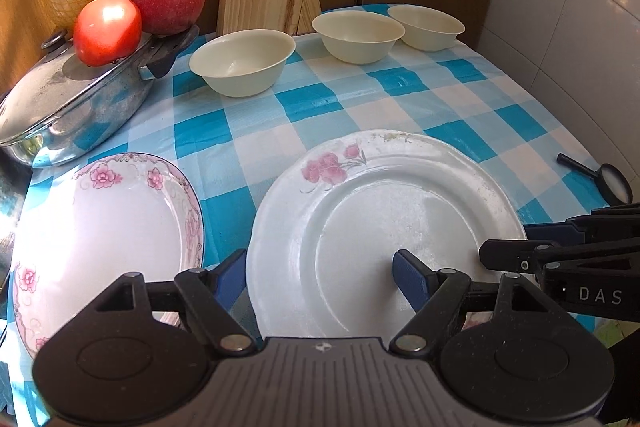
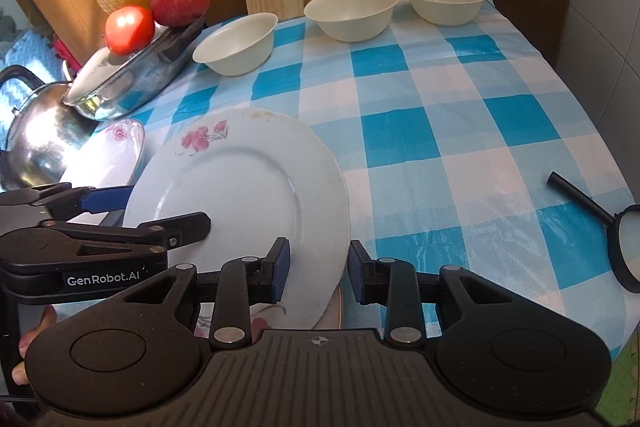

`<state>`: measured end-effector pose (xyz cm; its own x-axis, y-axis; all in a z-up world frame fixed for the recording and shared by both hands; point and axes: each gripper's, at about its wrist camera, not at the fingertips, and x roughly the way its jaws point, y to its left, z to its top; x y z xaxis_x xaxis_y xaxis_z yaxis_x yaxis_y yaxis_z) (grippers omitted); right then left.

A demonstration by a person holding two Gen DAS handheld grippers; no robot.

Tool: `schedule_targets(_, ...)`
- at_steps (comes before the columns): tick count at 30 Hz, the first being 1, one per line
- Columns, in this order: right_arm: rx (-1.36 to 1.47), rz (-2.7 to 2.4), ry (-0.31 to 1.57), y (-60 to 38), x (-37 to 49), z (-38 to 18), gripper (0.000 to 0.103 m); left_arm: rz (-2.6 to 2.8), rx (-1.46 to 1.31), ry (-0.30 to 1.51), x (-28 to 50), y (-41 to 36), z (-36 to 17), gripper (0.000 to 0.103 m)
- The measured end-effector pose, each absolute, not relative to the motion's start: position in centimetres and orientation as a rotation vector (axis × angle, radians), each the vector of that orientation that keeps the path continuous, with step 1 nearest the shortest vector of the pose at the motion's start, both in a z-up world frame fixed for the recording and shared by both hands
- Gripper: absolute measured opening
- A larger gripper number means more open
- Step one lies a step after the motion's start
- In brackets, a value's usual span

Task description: Organize plates and bowls

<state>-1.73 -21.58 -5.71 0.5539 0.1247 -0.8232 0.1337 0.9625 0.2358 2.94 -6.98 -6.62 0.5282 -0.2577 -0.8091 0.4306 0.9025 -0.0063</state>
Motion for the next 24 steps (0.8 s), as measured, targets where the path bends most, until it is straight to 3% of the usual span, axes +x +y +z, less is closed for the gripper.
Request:
schedule_targets(19,0.148,-0.012,0.962,-19.6,-4.0,-5.4,0.045,-0.42,0.286,0.887,-0.6,-7.0,-6.8,0.071)
schedule_targets(24,0.134,-0.015,0.959,-19.3,-4.0,-5.4,0.047,-0.462,0.288,0.876,-1.4,-7.6,-6.6,0.065)
